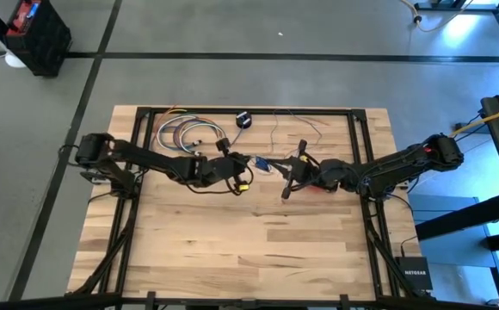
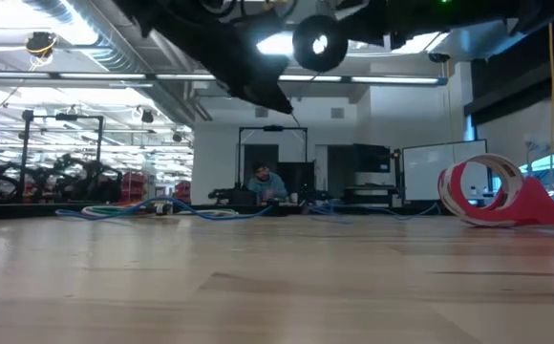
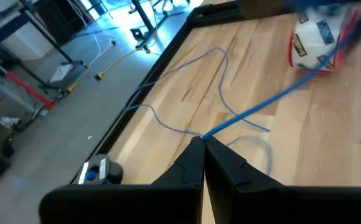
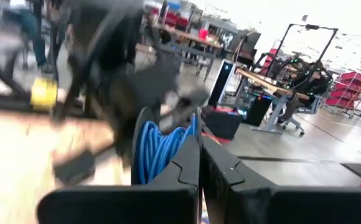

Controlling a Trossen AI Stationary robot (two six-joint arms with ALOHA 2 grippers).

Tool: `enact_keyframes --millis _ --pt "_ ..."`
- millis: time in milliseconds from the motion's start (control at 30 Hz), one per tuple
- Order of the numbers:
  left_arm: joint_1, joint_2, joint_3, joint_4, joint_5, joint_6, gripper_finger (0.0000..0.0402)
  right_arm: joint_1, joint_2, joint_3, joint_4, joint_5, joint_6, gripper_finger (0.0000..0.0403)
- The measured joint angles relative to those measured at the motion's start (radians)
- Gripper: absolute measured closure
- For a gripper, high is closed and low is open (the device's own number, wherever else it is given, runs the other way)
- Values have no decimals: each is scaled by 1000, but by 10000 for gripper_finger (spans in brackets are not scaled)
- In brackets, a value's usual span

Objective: Coil cords
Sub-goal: Coil the blue wire onto the spool

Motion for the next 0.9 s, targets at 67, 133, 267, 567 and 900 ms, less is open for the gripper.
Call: enact_keyframes --millis 67,133,267,567,900 --pt "0 -34 0 -45 -1 -21 401 0 3 0 -23 1 -13 397" --pt "0 -63 0 -71 -2 -40 401 0 3 0 -42 1 -33 397" --pt "0 -94 0 -85 -2 -69 401 0 3 0 -92 1 -63 397" --pt "-6 -97 0 -86 -1 -82 399 -4 4 0 -237 90 -138 397" --pt "-9 -96 0 -96 114 -103 397 -76 77 0 -263 117 -139 397"
